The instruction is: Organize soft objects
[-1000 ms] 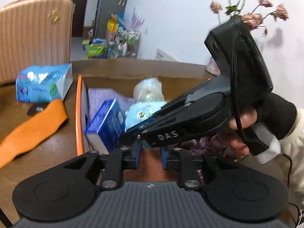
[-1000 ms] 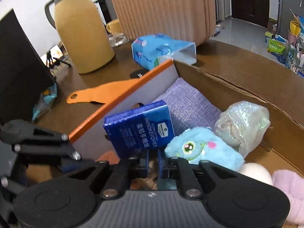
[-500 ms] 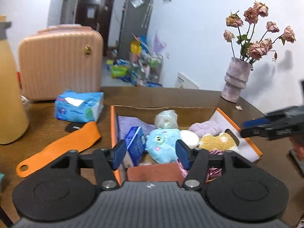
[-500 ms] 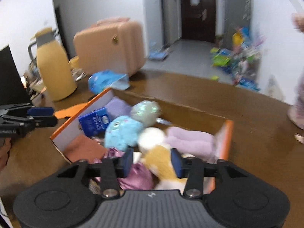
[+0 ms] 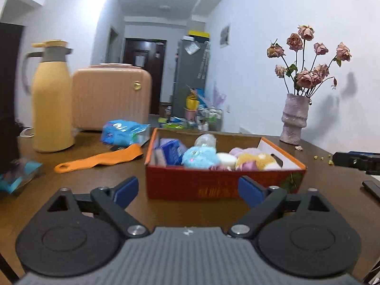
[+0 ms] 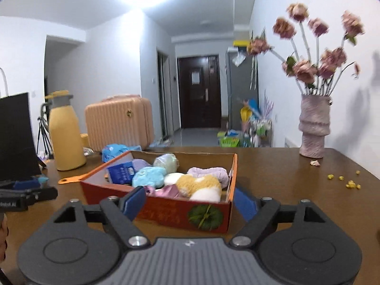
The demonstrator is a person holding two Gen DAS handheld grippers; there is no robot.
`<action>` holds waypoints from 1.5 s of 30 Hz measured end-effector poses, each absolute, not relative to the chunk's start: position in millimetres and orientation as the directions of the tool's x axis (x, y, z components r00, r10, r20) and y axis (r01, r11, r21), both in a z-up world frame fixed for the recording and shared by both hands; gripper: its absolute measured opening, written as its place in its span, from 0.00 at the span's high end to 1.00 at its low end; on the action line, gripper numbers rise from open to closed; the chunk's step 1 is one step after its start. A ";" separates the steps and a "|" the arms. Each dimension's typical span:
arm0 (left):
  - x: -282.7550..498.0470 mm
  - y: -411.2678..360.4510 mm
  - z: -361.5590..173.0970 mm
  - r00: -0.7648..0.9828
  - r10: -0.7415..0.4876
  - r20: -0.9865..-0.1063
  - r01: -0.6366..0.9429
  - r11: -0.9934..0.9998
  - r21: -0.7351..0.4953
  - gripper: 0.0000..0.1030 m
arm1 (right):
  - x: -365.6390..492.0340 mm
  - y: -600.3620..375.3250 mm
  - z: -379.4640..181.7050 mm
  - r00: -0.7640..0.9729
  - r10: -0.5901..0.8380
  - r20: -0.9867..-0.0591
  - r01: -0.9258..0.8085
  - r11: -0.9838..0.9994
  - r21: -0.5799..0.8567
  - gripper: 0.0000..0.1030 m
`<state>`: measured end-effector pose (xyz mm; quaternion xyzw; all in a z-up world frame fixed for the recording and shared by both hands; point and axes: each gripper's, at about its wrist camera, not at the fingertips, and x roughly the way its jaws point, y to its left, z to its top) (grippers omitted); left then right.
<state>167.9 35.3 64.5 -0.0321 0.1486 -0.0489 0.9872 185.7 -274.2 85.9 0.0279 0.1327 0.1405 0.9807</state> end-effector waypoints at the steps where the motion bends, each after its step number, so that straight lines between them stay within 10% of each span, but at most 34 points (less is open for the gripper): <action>1: 150.5 33.9 62.0 0.957 -0.096 -0.273 0.080 0.994 -0.070 0.05 | 171.3 -272.7 83.1 0.931 0.278 -0.237 -0.262 0.960 0.098 0.16; 15: 33.3 45.3 36.6 0.963 -0.074 -0.258 0.050 0.994 -0.097 0.00 | 29.7 -226.4 20.9 0.910 0.320 -0.265 -0.313 0.947 0.070 0.05; 45: 31.9 31.9 33.8 0.961 -0.100 -0.257 0.089 0.994 -0.055 0.00 | 33.5 -230.8 11.1 0.938 0.237 -0.253 -0.213 0.970 0.117 0.04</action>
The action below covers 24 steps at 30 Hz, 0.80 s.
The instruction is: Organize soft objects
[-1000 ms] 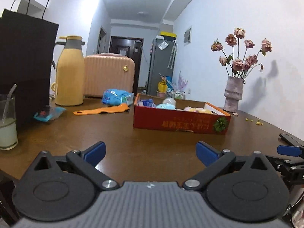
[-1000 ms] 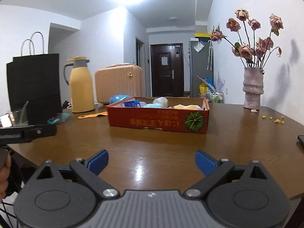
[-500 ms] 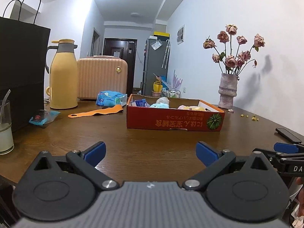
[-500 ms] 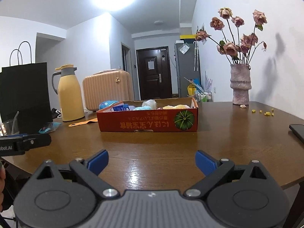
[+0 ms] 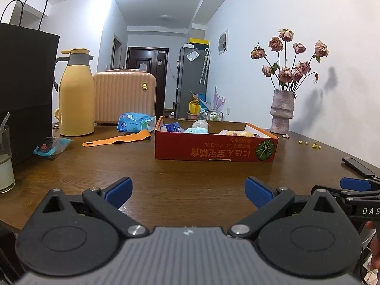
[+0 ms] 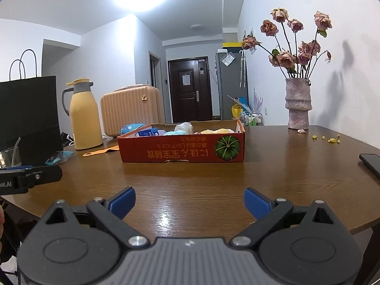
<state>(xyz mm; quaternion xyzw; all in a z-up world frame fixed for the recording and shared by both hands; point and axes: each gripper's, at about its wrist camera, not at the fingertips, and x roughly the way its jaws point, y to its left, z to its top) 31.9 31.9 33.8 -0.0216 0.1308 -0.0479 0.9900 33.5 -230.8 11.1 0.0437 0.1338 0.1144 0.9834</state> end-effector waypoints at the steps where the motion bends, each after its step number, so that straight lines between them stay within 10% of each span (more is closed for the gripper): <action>1: 32.7 32.4 33.4 0.960 -0.099 -0.261 0.087 0.995 -0.057 0.00 | 34.0 -231.0 11.6 0.939 0.235 -0.253 -0.211 0.970 0.117 0.04; 24: 35.8 33.7 28.6 0.954 -0.082 -0.287 0.069 0.996 -0.057 0.00 | 39.0 -230.2 8.5 0.936 0.223 -0.272 -0.196 0.973 0.124 0.04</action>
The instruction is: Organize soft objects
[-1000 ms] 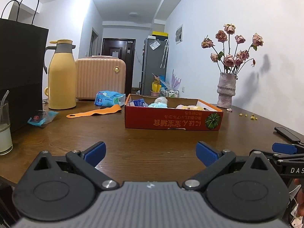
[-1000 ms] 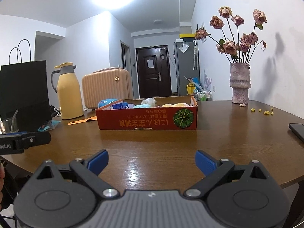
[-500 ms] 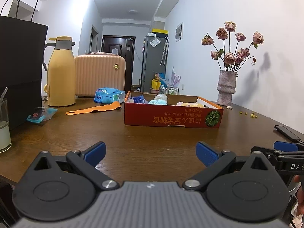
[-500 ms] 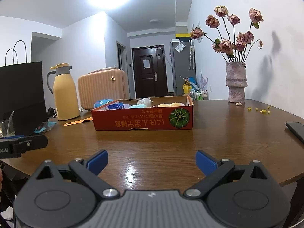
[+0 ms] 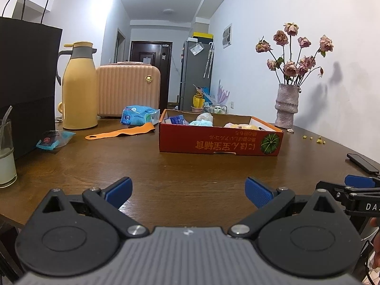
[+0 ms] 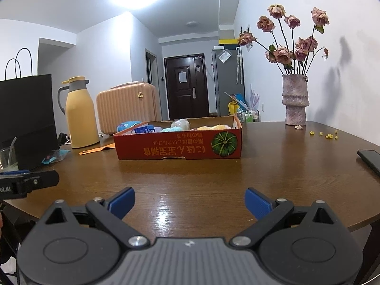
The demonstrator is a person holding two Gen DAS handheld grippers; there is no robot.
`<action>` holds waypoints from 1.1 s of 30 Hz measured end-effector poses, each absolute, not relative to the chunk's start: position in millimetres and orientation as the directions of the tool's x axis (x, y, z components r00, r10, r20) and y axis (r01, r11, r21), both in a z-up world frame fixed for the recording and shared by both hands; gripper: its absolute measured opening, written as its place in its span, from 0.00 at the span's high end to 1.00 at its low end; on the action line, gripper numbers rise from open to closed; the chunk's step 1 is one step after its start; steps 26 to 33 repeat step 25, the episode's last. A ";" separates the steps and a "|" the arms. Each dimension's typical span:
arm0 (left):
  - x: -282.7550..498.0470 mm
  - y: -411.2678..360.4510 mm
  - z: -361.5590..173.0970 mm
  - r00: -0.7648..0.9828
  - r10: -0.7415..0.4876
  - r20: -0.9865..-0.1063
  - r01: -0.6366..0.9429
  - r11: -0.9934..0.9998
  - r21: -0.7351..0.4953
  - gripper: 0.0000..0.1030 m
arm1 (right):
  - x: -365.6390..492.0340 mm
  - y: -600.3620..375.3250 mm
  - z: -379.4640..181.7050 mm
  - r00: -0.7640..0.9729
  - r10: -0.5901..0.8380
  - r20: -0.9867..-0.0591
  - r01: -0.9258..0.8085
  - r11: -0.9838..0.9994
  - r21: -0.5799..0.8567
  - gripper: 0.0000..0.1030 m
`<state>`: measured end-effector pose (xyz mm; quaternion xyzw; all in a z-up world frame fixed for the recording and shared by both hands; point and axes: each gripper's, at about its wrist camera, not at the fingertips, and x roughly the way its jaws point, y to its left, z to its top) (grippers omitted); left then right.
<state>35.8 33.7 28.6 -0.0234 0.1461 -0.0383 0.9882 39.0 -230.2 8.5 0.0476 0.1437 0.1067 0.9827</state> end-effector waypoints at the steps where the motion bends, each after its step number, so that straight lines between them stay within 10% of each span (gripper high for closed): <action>1: 36.0 34.2 28.7 0.954 -0.079 -0.289 0.065 0.996 -0.059 0.00 | 39.6 -230.2 8.2 0.936 0.222 -0.274 -0.195 0.973 0.123 0.04; 33: 42.3 31.7 24.2 0.964 -0.114 -0.241 0.096 0.992 -0.084 0.00 | 53.2 -241.4 3.1 0.947 0.189 -0.260 -0.150 0.975 0.161 0.04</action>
